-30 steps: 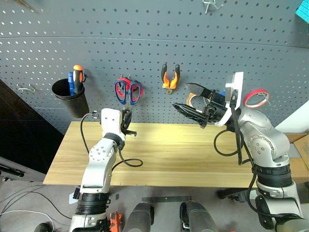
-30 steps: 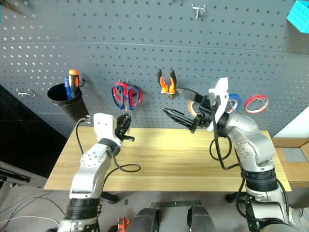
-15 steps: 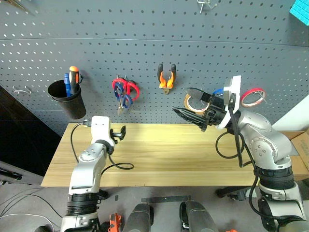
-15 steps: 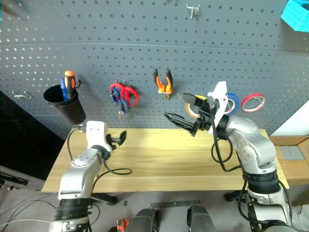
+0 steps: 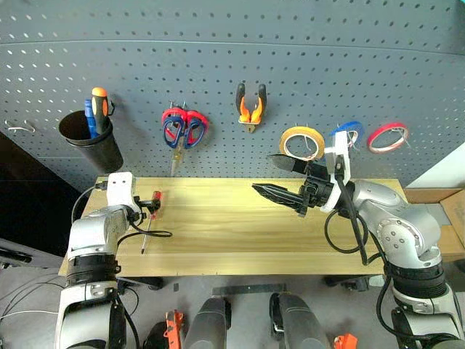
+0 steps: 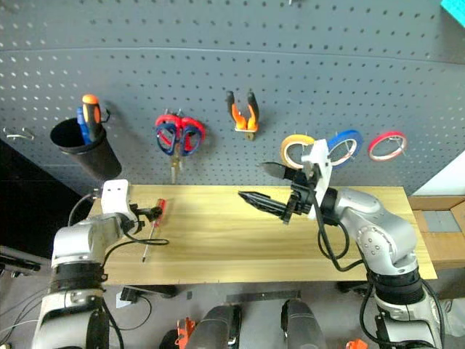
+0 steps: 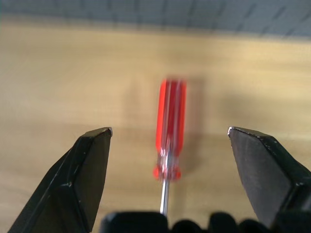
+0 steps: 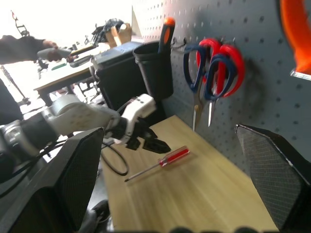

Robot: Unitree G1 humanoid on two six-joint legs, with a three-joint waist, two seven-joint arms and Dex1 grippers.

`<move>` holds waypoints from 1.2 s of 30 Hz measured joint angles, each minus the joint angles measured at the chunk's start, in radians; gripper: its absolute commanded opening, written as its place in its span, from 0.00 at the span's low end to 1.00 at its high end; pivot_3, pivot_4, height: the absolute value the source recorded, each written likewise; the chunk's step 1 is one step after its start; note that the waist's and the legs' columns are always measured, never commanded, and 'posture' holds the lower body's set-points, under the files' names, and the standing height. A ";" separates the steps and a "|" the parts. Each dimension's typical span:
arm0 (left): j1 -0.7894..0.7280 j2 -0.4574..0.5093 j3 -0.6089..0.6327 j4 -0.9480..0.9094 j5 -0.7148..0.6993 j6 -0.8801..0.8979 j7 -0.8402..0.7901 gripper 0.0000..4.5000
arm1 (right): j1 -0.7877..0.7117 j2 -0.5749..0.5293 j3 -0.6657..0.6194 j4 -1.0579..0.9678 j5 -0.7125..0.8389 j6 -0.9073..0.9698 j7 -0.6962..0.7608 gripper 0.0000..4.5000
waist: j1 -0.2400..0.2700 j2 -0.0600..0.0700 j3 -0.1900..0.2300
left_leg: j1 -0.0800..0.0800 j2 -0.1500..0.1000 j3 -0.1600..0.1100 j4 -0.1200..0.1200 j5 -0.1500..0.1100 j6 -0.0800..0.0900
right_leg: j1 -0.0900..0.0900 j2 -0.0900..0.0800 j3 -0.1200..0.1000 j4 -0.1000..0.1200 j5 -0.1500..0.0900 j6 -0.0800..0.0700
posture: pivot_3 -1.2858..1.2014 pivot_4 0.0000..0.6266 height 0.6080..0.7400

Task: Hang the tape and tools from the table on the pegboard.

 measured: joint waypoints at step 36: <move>0.110 0.007 -0.027 -0.095 0.012 0.037 -0.010 0.15 | 0.003 -0.027 0.017 -0.051 0.062 0.058 -0.064 1.00 | -0.005 0.000 0.040 | -0.003 0.001 0.000 -0.005 0.000 -0.001 | -0.005 -0.001 0.001 -0.005 0.000 0.000 | 0.53 0.52 1.00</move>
